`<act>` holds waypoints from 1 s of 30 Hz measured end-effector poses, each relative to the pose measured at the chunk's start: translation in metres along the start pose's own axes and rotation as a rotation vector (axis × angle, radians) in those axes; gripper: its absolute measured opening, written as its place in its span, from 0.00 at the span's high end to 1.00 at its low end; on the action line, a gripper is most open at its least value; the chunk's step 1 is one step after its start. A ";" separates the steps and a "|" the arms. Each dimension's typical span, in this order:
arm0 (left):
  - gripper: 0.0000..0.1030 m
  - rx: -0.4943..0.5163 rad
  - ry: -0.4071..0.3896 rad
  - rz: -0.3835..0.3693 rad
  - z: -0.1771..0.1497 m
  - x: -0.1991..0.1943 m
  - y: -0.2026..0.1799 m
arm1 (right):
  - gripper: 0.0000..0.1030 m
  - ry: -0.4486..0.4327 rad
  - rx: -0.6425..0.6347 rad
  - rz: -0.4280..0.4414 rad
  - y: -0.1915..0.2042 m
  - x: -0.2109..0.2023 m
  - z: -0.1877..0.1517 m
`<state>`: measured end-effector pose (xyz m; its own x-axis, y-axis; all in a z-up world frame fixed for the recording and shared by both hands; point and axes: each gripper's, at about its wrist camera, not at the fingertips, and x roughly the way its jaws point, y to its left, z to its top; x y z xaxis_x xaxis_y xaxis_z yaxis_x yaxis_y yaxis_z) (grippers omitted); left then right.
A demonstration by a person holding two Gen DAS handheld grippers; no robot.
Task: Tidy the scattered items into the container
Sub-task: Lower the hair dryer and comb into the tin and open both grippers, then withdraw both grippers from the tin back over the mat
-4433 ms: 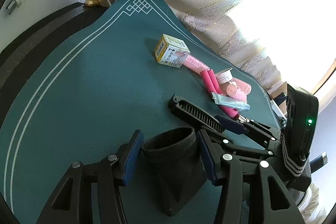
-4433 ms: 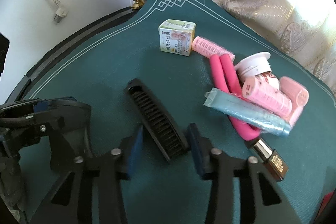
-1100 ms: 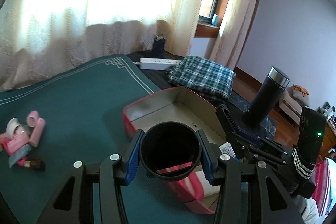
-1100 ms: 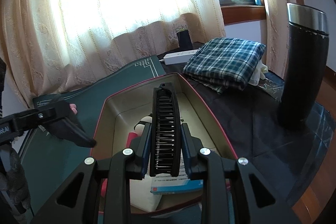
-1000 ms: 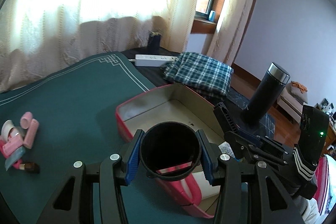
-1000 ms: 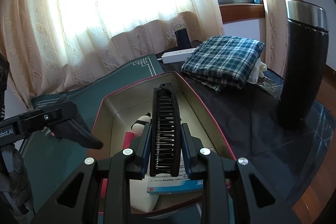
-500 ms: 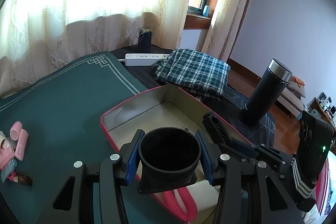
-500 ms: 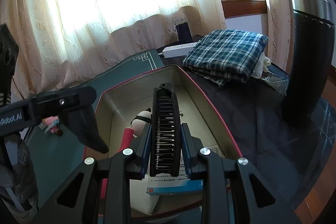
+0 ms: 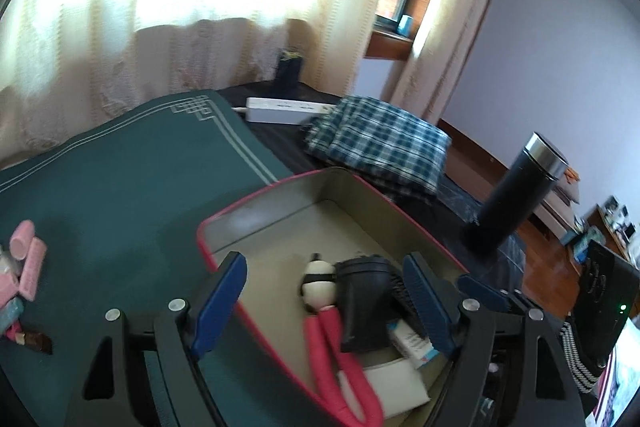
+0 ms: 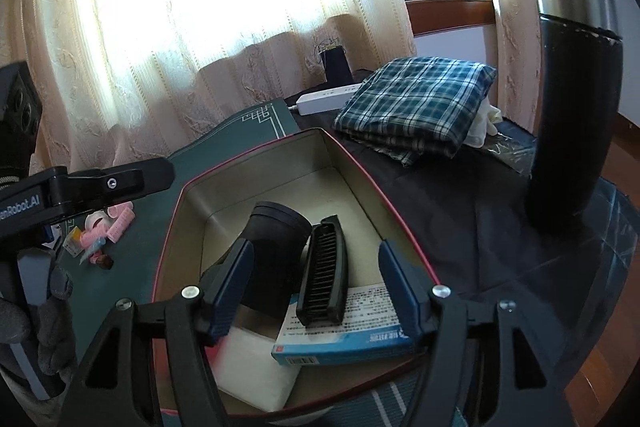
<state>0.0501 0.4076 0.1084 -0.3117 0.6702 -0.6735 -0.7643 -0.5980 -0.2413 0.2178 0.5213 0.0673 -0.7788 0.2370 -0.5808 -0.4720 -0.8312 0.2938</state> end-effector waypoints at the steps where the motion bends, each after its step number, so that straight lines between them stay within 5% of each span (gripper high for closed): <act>1: 0.20 -0.005 -0.002 0.012 -0.001 -0.001 0.003 | 0.33 0.000 0.001 0.000 0.001 0.000 0.000; 12: 0.20 -0.080 0.009 0.071 -0.023 -0.013 0.039 | 0.28 -0.007 -0.015 0.014 0.023 -0.005 0.000; 23: 0.20 -0.226 -0.015 0.147 -0.051 -0.051 0.108 | 0.24 0.002 -0.104 0.093 0.086 -0.006 -0.008; 30: 0.20 -0.290 -0.038 0.284 -0.082 -0.083 0.165 | 0.24 0.044 -0.187 0.181 0.143 0.007 -0.021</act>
<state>-0.0038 0.2169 0.0671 -0.5125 0.4733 -0.7165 -0.4556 -0.8572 -0.2403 0.1534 0.3937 0.0891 -0.8228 0.0570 -0.5654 -0.2390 -0.9374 0.2533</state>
